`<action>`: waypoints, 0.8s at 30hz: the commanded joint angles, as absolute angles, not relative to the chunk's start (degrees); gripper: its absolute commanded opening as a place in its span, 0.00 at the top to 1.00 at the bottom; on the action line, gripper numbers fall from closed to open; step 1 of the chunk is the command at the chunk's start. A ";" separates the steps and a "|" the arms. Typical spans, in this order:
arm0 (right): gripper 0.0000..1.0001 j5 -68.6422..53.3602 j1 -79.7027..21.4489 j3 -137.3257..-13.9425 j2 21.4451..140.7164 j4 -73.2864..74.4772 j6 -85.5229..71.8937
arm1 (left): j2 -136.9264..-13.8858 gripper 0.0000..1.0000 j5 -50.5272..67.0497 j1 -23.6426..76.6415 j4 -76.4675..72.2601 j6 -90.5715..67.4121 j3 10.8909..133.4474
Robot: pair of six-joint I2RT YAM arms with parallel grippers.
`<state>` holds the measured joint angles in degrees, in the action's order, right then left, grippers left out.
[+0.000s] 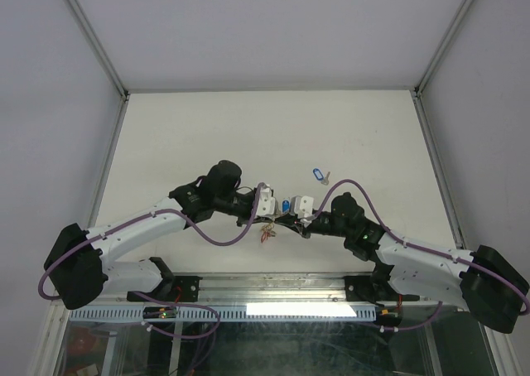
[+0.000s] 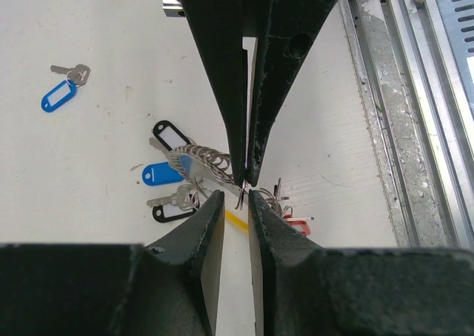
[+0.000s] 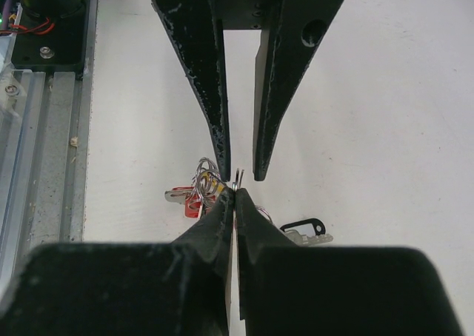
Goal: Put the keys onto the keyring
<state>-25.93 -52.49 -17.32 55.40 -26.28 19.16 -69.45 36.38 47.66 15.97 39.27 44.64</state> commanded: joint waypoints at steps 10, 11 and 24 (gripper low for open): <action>1.00 -26.22 -52.82 -17.37 53.24 -31.07 20.80 | -69.49 0.81 37.35 48.12 18.48 42.21 47.08; 1.00 -26.32 -52.82 -17.16 53.15 -31.11 21.01 | -69.50 0.81 37.35 48.10 18.46 42.19 47.08; 1.00 -28.90 -52.83 -15.38 51.86 -32.30 23.48 | -66.54 0.78 31.99 46.96 15.30 41.75 44.91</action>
<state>-27.51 -52.51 -15.11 53.23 -27.40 22.24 -68.14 34.11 47.51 18.02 41.10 44.84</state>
